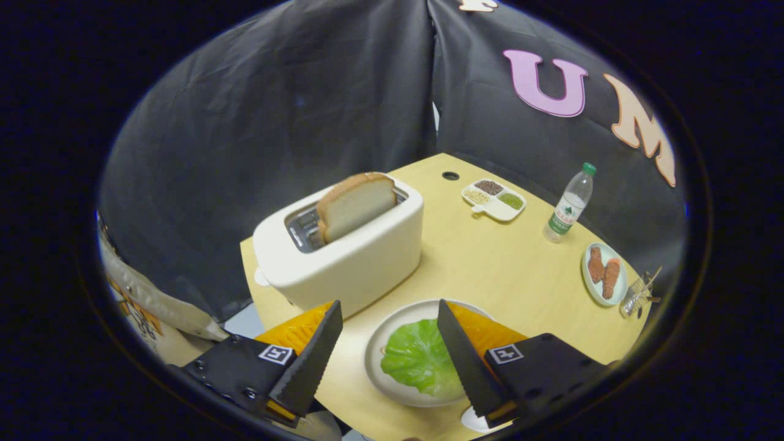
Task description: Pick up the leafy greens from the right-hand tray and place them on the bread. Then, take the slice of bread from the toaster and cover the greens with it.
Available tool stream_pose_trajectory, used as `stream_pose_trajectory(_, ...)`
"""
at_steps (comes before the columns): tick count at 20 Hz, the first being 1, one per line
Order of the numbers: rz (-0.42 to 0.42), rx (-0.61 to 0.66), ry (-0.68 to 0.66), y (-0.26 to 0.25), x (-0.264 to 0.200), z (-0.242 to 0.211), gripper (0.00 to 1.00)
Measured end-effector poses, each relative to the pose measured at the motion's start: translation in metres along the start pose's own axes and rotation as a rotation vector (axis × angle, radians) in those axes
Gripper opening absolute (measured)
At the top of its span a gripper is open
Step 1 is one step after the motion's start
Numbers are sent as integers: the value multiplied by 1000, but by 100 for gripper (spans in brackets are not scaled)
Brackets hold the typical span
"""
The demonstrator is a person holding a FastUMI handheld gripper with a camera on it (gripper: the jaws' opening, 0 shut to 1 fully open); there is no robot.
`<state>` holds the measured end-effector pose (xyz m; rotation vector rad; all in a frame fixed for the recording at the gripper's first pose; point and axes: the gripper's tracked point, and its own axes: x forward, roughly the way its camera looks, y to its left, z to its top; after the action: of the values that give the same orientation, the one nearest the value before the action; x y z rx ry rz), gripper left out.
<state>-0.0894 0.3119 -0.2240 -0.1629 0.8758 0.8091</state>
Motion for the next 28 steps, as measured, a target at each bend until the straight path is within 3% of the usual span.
stream_pose_trajectory(4,-3,25,-7,13,3,25,99)
stream_pose_trajectory(12,70,144,-42,42,19,72,99)
stream_pose_trajectory(20,69,282,-18,46,47,88,96)
stream_pose_trajectory(28,25,258,47,45,66,79,62)
